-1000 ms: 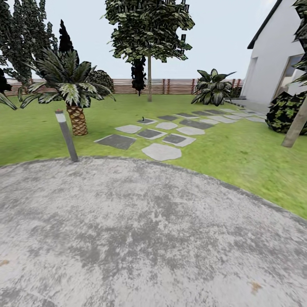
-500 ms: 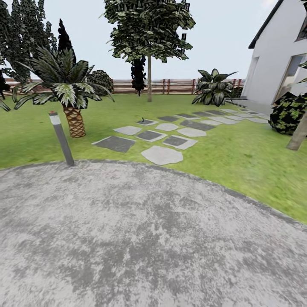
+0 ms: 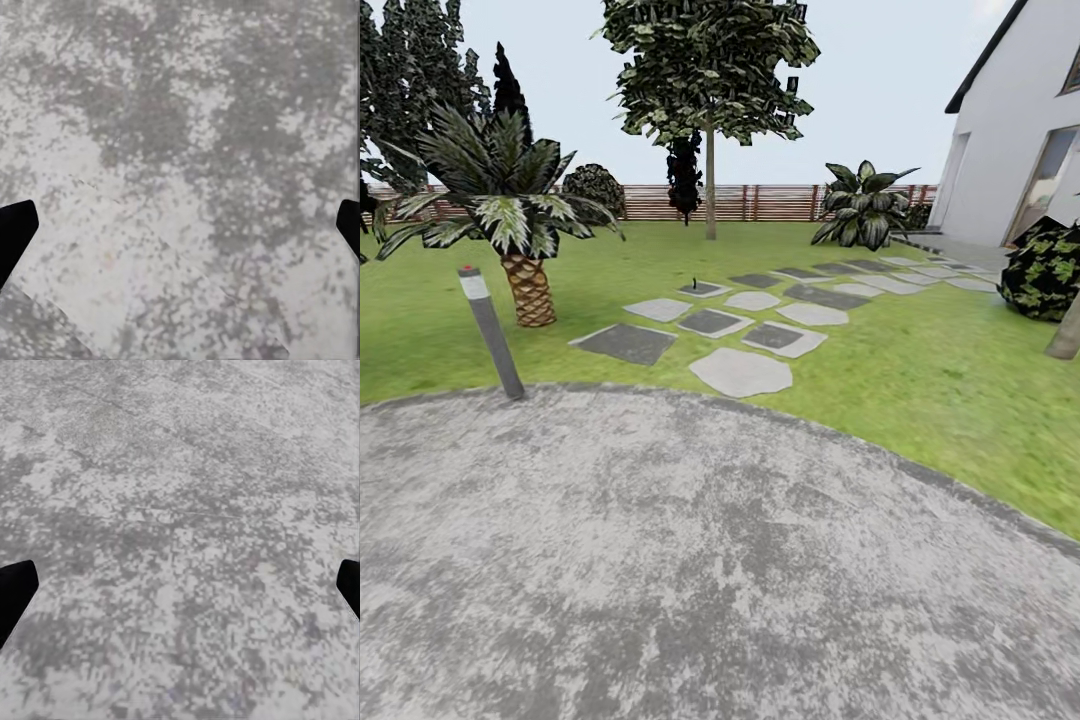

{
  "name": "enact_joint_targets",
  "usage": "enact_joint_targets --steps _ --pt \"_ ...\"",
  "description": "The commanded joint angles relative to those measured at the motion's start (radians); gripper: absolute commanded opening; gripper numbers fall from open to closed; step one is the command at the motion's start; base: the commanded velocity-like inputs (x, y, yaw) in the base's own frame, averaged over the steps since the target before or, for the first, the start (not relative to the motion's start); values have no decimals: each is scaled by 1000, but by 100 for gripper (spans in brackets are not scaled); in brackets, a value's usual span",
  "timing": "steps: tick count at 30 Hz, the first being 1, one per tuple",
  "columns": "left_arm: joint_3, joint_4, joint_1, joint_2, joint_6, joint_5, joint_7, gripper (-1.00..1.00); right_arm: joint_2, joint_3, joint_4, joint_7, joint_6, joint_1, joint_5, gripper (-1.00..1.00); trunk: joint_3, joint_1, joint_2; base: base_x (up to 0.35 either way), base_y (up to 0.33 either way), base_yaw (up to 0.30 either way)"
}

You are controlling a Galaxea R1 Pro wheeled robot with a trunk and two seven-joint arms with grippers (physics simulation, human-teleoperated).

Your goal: In the garden, pick up the pesticide atomizer on the floor and spray pesticide onto both trees until each tree trunk is fully covered.

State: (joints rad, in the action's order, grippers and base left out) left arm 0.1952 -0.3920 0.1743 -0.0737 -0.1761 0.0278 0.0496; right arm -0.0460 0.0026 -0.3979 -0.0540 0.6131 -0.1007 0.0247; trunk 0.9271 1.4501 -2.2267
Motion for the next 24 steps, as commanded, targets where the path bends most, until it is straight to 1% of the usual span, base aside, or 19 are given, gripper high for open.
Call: enact_joint_targets --steps 1,24 --pt "1 1 1 0 -3 3 1 100 0 0 1 -4 2 -1 3 100 1 0 0 339 0 0" --pt "1 1 1 0 -3 3 1 100 0 0 1 -3 2 -1 3 100 1 0 0 339 0 0"
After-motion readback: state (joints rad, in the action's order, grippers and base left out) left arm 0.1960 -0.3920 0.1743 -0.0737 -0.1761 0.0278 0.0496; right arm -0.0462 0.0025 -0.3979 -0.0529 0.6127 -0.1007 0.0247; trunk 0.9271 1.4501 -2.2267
